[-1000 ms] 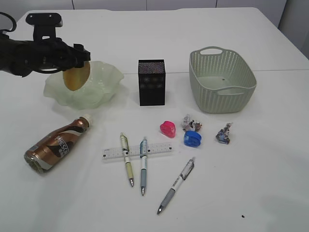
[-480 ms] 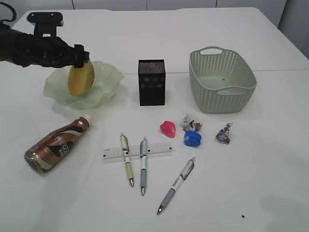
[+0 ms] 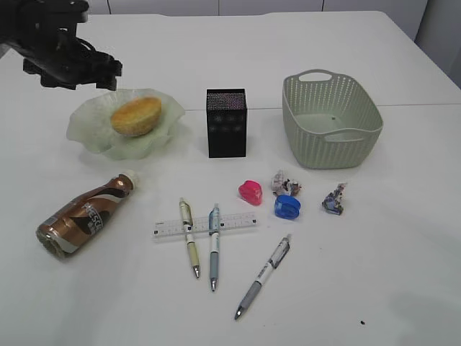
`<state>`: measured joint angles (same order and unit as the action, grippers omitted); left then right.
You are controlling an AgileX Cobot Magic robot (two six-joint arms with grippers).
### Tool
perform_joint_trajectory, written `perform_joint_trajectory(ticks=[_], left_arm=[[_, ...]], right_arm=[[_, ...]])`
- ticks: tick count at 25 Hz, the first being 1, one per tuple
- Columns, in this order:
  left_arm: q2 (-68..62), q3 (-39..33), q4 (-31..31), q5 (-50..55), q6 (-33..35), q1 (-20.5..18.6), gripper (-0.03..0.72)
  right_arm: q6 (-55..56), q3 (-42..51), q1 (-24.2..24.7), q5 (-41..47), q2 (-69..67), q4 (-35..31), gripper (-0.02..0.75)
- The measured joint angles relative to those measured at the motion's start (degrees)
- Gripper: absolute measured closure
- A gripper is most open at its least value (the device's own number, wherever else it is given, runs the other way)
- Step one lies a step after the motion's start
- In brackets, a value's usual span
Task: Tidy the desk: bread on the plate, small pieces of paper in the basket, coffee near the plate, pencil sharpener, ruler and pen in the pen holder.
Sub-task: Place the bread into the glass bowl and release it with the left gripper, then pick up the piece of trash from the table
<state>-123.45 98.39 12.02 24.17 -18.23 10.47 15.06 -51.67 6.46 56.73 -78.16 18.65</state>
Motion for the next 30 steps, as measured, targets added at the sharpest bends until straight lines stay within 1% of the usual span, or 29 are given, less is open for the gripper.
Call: perform_joint_trajectory(ticks=[5,9,13,16,20,24,30], left_arm=[[0.0,8.73,-0.32,17.47,0.16,0.0,0.104],[0.0,15.41,-3.67,29.53,2.12,0.0,0.105],[0.0,19.51,-5.97,38.93,4.49,0.0,0.123],[0.0,20.48,-6.87,44.7,7.37,0.1,0.146],[0.82,20.48,-7.65,46.3,9.05,0.1,0.176],[4.83,20.48,-7.65,46.69,9.2,0.1,0.206],[11.42,20.57,-5.31,46.5,8.84,0.1,0.219]], right_arm=[[0.0,0.0,0.0,0.74,0.0,-1.3,0.197],[0.0,0.0,0.0,1.28,0.0,-2.25,0.197],[0.0,0.0,0.0,1.38,0.0,-2.38,0.197],[0.0,0.0,0.0,1.38,0.0,-2.38,0.197],[0.0,0.0,0.0,1.38,0.0,-2.38,0.197],[0.0,0.0,0.0,1.38,0.0,-2.38,0.198],[-0.1,0.0,0.0,1.38,0.0,-2.5,0.197]])
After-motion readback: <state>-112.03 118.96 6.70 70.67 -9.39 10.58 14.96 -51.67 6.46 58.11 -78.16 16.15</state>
